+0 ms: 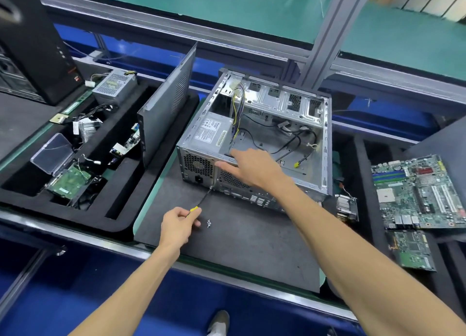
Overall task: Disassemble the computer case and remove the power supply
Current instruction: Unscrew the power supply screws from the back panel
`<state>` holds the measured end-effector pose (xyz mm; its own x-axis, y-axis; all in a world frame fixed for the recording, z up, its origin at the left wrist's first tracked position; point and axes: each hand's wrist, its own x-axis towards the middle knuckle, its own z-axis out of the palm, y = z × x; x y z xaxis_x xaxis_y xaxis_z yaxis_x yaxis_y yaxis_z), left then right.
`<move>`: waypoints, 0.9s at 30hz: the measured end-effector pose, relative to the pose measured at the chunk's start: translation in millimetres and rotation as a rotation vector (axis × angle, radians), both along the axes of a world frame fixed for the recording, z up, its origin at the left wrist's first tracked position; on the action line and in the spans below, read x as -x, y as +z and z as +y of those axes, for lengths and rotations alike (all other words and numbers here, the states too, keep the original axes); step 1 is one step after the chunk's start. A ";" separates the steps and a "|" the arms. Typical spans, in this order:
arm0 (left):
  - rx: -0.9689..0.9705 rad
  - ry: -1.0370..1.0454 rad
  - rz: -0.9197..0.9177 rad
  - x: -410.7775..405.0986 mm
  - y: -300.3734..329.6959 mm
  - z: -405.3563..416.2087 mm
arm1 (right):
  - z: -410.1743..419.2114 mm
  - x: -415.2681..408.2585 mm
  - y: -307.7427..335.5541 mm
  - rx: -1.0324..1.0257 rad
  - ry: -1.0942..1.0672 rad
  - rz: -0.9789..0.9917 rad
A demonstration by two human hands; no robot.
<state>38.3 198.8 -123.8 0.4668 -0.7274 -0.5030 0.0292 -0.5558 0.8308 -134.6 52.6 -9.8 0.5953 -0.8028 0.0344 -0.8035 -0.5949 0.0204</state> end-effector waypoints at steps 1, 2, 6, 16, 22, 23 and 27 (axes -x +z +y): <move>-0.014 -0.026 0.003 -1.0 0.8 -0.6 | 0.2 0.1 0.1 0.008 0.002 0.005; -0.032 -0.050 0.007 -1.4 1.8 -0.9 | 0.0 -0.1 -0.3 0.012 0.006 0.009; -0.071 -0.087 -0.016 -0.4 2.9 -1.5 | -0.4 0.7 -3.4 0.017 0.016 -0.017; -0.002 -0.083 -0.131 3.8 -4.4 -0.2 | 2.5 2.3 -3.3 -0.006 0.041 -0.053; 0.000 -0.037 -0.061 8.9 -0.2 2.9 | 5.7 0.1 -1.0 -0.047 -0.021 -0.017; -0.026 -0.020 0.010 9.5 1.7 2.9 | 6.2 -0.6 -1.0 -0.056 -0.037 -0.017; -0.133 0.027 0.258 12.8 12.1 0.0 | 8.7 -2.7 1.2 -0.067 -0.099 -0.018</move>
